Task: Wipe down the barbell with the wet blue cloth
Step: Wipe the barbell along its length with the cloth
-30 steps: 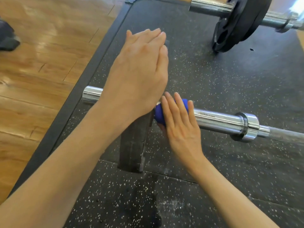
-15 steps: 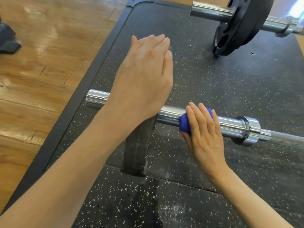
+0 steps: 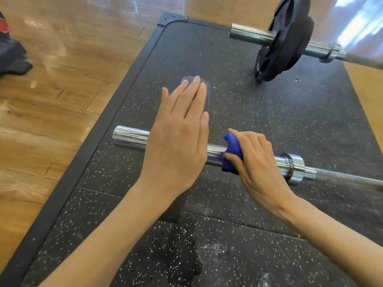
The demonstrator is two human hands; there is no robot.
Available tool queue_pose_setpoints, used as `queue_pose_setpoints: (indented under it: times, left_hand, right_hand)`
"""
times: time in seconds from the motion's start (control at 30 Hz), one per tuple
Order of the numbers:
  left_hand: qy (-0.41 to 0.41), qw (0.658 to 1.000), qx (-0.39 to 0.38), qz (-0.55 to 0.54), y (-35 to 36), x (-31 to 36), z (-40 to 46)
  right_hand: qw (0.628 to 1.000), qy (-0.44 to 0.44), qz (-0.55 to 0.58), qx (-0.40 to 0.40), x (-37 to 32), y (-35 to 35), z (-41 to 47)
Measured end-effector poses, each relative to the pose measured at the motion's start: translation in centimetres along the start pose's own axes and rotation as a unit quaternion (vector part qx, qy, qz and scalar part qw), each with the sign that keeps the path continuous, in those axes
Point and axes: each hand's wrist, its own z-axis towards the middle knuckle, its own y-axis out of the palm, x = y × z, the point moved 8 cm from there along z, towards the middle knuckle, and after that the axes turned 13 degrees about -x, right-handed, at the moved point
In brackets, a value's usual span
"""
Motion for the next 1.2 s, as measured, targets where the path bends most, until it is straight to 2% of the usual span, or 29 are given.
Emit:
queue_pose_setpoints:
  times: [0.17,0.27,0.43,0.73,0.93,1.2]
  left_hand:
    - [0.01,1.0,0.003,0.013,0.0,0.9,-3.5]
    - [0.009,1.0,-0.016,-0.022,-0.4,0.7,-5.4]
    - [-0.045,0.998,0.001,-0.052,-2.3,-1.5,-8.2]
    - [-0.129,0.99,-0.03,0.055,-2.5,-4.2,-12.9]
    - [-0.17,0.978,-0.053,0.106,-3.7,-3.2,-16.0]
    - [-0.184,0.957,-0.104,0.201,-5.6,-2.6,-17.9]
  right_hand:
    - [0.998,-0.036,-0.035,-0.039,-2.0,-3.1,-0.7]
    - [0.997,-0.058,-0.029,-0.053,-3.9,-4.8,-1.1]
    - [0.995,-0.086,0.02,-0.041,-7.2,-6.5,-2.7]
    - [0.987,-0.121,0.092,-0.058,-9.7,-5.9,-4.7]
    - [0.973,-0.138,0.154,-0.104,-10.4,-5.3,-5.3]
    - [0.959,-0.165,0.207,-0.105,-12.8,-5.8,-5.7]
